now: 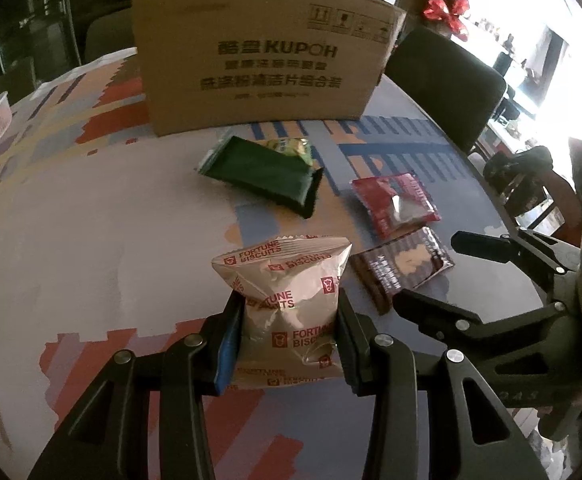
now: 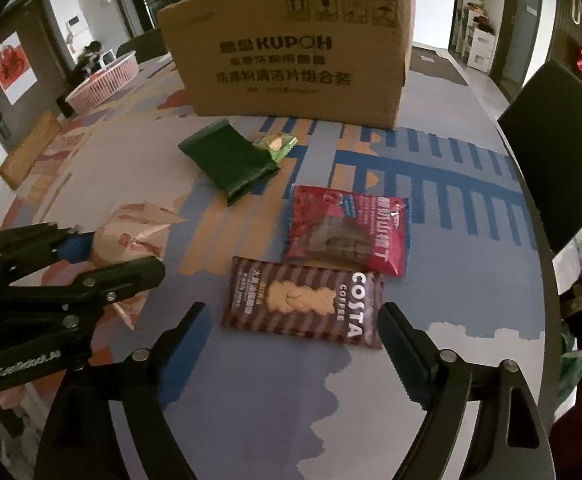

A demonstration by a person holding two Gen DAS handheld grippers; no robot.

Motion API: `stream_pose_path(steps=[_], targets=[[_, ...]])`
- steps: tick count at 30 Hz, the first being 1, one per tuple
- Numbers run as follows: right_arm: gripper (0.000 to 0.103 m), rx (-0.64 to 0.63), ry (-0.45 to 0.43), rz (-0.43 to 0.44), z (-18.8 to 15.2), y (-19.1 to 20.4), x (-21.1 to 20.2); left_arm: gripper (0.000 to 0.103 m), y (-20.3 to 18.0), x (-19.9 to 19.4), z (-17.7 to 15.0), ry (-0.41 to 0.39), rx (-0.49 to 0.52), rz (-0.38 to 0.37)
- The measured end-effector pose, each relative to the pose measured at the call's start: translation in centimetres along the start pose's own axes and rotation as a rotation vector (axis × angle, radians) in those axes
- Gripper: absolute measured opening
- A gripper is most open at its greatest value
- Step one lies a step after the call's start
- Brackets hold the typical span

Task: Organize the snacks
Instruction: 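Grasp the Fortune Biscuits pack with the left tool while the right tool grasps the COSTA wafer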

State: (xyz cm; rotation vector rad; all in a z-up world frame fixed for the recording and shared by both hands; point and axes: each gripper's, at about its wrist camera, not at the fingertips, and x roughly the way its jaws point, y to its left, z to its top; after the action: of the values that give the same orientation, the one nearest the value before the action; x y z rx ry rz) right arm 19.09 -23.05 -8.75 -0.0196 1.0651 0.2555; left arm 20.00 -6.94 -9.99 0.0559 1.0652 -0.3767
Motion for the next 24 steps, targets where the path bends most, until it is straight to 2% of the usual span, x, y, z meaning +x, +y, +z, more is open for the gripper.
stream_pose_path(steps=[2,7,10,17,22,23,24], targets=[[0.086,-0.001,0.009,0.002,0.3,0.2,0.4,0.042,0.4,0.2,-0.1,0.004,-0.013,0.005],[0.086,0.002,0.048,-0.057,0.6,0.6,1.9,0.042,1.0,0.4,-0.4,0.006,-0.031,0.015],[0.086,-0.015,0.04,-0.091,0.8,1.0,2.1,0.042,1.1,0.4,-0.5,0.003,-0.033,0.021],[0.085,-0.014,0.034,-0.104,0.9,1.1,2.2,0.042,1.2,0.3,-0.6,-0.005,-0.041,0.019],[0.077,-0.041,0.022,-0.103,0.8,1.4,1.9,0.042,1.1,0.1,-0.6,-0.014,-0.041,0.014],[0.071,-0.053,0.016,-0.106,0.7,1.6,1.8,0.042,1.1,0.0,-0.6,-0.016,-0.041,0.014],[0.055,-0.065,0.008,-0.102,0.7,1.8,1.6,0.042,1.0,-0.1,-0.6,-0.018,-0.042,0.015]])
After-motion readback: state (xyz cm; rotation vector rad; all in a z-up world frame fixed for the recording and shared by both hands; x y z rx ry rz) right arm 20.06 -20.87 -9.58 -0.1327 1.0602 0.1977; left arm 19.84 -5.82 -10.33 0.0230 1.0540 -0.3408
